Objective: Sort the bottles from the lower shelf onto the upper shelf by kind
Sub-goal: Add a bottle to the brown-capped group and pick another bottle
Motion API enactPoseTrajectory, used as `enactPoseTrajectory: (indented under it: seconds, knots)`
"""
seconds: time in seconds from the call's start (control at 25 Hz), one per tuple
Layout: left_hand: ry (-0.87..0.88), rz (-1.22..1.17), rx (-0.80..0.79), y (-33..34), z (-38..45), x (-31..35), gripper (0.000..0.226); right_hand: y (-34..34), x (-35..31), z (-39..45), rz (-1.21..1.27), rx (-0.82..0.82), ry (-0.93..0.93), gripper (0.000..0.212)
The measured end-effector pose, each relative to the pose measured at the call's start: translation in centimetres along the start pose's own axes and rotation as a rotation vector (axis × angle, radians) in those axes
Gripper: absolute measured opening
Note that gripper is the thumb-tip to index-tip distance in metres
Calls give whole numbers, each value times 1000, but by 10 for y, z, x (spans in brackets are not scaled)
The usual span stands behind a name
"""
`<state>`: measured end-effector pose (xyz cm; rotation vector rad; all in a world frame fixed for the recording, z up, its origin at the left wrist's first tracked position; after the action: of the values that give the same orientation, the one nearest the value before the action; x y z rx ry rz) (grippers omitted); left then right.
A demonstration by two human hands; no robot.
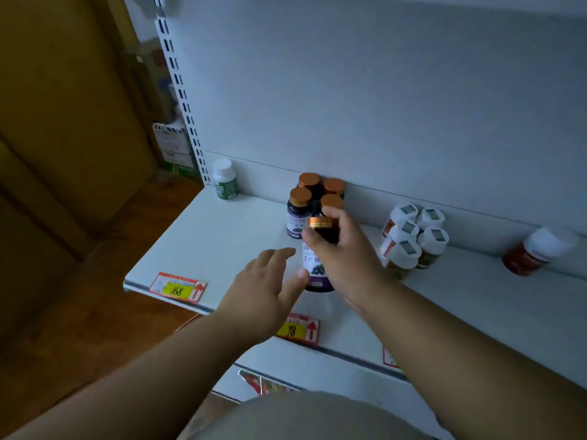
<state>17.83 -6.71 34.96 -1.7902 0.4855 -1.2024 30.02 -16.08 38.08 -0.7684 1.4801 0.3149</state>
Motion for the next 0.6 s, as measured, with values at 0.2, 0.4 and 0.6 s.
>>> enactPoseTrajectory:
  seconds: [0.2,0.4,0.6]
  knots:
    - [118,397,-86,-23,57,-61,78,41,-1,33,-274,189,7,55]
    - [270,600,-135,-5,94,-93,89,77,1,49,-415,312,-46,57]
    - [297,603,-124,6,98,-97,95,83,2,51,-504,350,-67,61]
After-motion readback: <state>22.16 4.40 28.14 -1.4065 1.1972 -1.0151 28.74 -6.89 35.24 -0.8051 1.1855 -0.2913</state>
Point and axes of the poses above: each hand's wrist, its own z-axis towards the middle knuckle, its own y-axis out of the palm, x = y × z, the point moved 2 cm from there along z, towards the middle knuckle, and after that the axes turned 3 degrees about z, right-handed, at the moved point
